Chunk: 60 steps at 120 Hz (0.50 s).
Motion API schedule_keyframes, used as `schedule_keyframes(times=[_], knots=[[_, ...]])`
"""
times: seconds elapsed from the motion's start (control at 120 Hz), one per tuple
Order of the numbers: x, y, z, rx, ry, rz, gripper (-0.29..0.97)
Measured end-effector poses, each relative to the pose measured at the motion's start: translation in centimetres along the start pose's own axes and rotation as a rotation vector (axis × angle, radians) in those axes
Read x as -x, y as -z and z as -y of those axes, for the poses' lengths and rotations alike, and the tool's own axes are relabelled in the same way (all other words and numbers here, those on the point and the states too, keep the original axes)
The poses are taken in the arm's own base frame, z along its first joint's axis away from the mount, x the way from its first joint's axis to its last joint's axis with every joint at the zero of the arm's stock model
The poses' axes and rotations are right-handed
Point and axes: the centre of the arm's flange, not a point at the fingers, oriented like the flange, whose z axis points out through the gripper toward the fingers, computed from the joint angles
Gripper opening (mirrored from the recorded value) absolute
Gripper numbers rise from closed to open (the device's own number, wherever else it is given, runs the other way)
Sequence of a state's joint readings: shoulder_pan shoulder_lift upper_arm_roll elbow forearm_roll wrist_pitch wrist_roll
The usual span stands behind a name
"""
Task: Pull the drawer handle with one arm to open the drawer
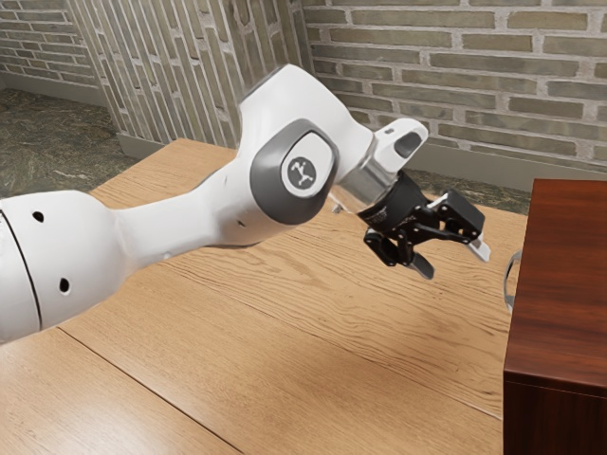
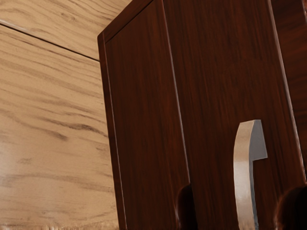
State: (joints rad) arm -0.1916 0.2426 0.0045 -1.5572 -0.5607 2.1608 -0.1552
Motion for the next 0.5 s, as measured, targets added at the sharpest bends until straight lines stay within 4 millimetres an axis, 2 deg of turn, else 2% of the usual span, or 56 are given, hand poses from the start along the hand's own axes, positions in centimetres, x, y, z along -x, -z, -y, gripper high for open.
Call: schedule_keyframes(times=[0.217, 0.5], knots=[[0.4, -1.2, -0.4, 0.008, 0.0, 0.019, 0.65], [0.3, -1.2, -0.6, 0.012, 0.0, 0.016, 0.65]])
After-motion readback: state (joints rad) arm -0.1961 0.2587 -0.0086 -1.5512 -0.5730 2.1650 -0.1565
